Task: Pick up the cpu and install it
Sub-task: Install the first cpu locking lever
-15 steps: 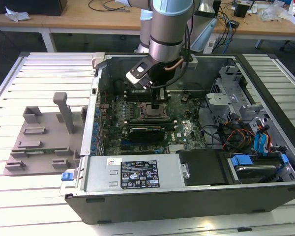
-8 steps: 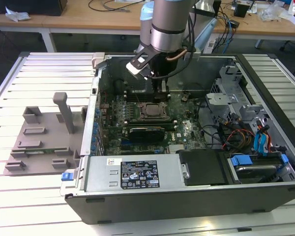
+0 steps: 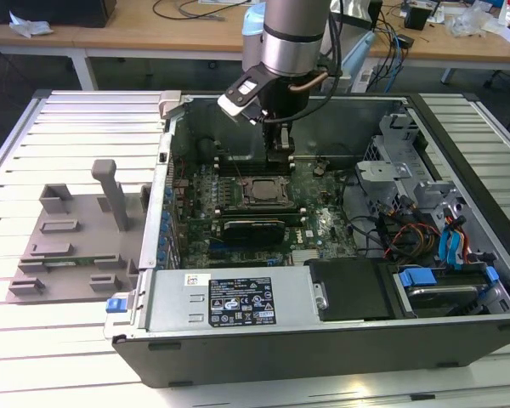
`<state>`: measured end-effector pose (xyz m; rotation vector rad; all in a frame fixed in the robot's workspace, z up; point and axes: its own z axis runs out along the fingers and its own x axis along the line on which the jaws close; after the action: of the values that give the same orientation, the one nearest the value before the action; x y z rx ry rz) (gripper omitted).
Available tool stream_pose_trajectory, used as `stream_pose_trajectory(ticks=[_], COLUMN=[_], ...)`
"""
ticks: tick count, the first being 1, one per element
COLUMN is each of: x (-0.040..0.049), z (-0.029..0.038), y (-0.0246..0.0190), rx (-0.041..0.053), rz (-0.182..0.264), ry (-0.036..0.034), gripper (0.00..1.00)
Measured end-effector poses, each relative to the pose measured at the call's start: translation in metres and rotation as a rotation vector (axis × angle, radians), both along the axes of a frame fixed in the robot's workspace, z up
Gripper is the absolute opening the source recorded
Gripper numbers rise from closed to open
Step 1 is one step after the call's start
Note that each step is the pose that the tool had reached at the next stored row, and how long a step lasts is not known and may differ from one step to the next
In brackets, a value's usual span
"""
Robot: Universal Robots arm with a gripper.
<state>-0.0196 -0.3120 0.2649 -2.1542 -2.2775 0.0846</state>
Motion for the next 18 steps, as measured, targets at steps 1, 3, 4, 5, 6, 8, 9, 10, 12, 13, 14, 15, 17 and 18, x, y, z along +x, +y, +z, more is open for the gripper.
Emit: stream_pose_trajectory(ticks=[1,3,4,5,6,8,9,10,12,13,14,15,17,18], x=[-0.0001,-0.0001,-0.0001,-0.0001,-0.0001,-0.0001,-0.0001,-0.0001,0.0,-0.0001,0.0,0.0,0.0,-0.0001], z=[0.0,0.0,0.0001,0.0,0.0,0.0,0.0,0.0,0.0,0.0,0.0,0.0,0.0,0.0], y=[0.0,0.0,0.0,0.0,0.0,0.0,0.0,0.0,0.0,0.0,0.0,0.0,0.0,0.0], rx=[0.0,0.0,-0.0001,0.0,0.0,0.0,0.0,-0.0001,-0.0001,0.0,0.0,0.0,-0.0001,0.0], rz=[0.0,0.059,0.079,0.1,0.12,0.157,0.167,0.179,0.219,0.227,0.234,0.241,0.249,0.251], ry=[0.0,0.0,0.0001,0.0,0.0,0.0,0.0,0.0,0.0,0.0,0.0,0.0,0.0,0.0], gripper=[0.11,0.11,0.11,0.11,0.11,0.11,0.11,0.11,0.11,0.11,0.11,0.11,0.11,0.11])
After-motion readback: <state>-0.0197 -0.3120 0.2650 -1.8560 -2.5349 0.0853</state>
